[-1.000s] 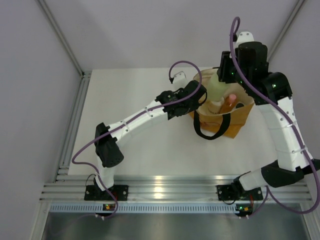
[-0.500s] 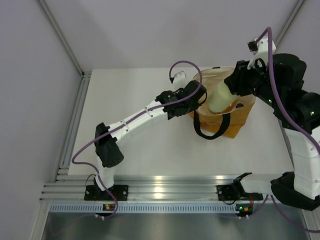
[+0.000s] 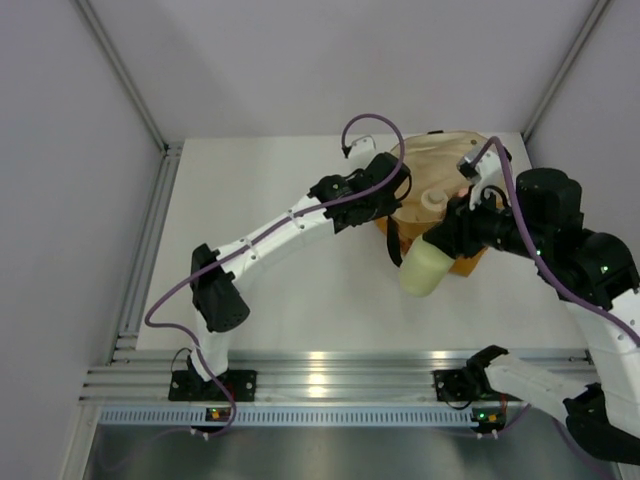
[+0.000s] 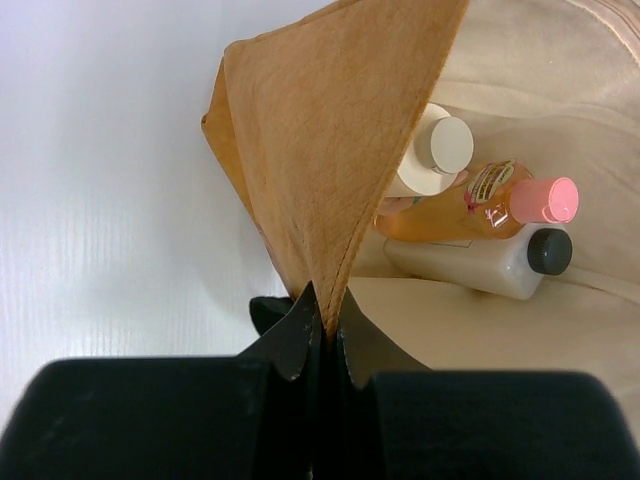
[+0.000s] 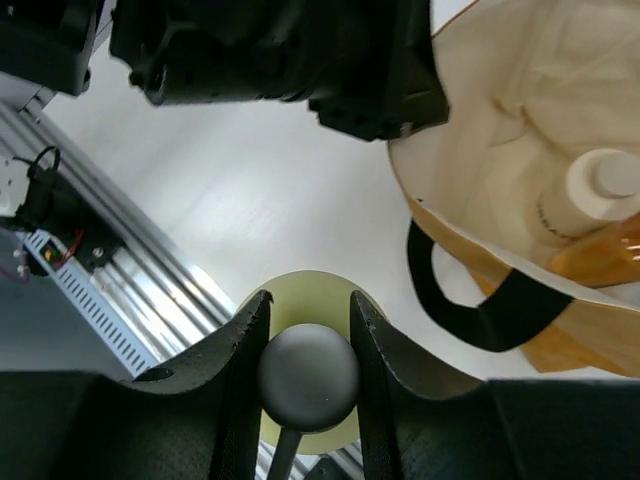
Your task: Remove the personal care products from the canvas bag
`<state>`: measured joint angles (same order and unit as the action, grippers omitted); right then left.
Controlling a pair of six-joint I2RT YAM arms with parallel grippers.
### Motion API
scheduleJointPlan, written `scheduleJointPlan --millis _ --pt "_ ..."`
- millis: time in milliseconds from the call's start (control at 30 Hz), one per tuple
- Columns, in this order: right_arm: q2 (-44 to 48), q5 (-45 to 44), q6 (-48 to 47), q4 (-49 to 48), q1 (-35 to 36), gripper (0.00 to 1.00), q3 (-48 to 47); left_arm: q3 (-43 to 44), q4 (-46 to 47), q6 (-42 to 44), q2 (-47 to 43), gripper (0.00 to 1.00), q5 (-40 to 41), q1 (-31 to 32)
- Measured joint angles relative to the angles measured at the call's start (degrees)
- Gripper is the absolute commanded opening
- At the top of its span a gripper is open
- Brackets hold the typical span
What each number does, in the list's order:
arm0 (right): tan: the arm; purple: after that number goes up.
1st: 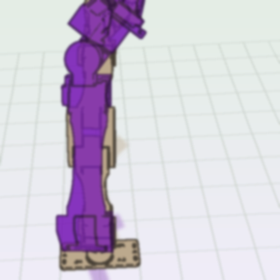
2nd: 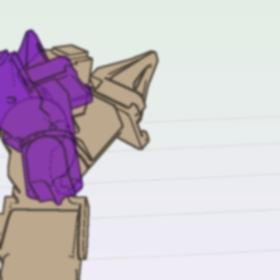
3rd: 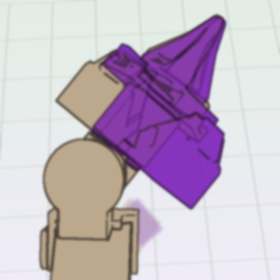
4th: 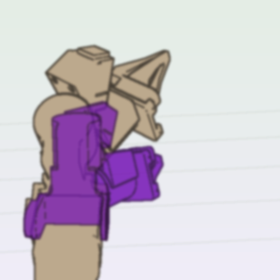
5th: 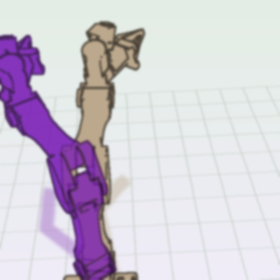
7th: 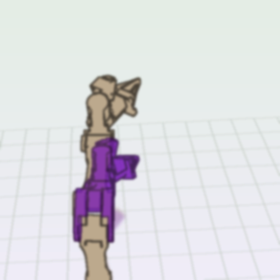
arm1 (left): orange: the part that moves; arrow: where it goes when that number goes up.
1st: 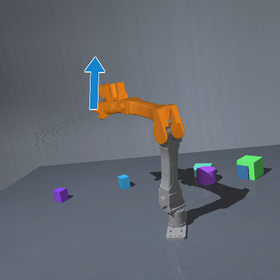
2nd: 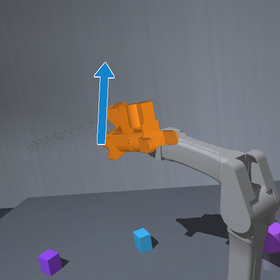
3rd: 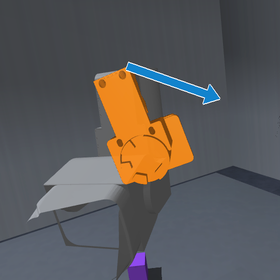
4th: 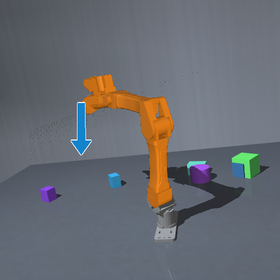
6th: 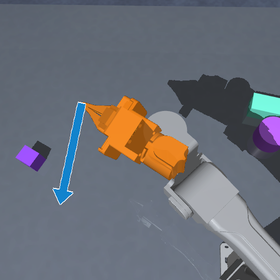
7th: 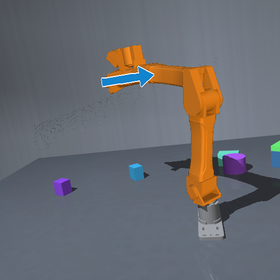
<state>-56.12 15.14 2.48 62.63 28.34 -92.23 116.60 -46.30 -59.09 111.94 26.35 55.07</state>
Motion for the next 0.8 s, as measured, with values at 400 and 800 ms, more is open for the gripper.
scheduleJointPlan --millis 400,800 --pt "10.84 3.08 -0.04 -17.77 11.85 0.00 25.66 2.95 0.04 3.93 2.10 0.00 -2.60 -0.17" --pt "0.96 -14.97 -5.95 -36.54 42.51 0.00 38.27 3.80 0.11 7.02 3.21 0.00 -6.84 -0.61"
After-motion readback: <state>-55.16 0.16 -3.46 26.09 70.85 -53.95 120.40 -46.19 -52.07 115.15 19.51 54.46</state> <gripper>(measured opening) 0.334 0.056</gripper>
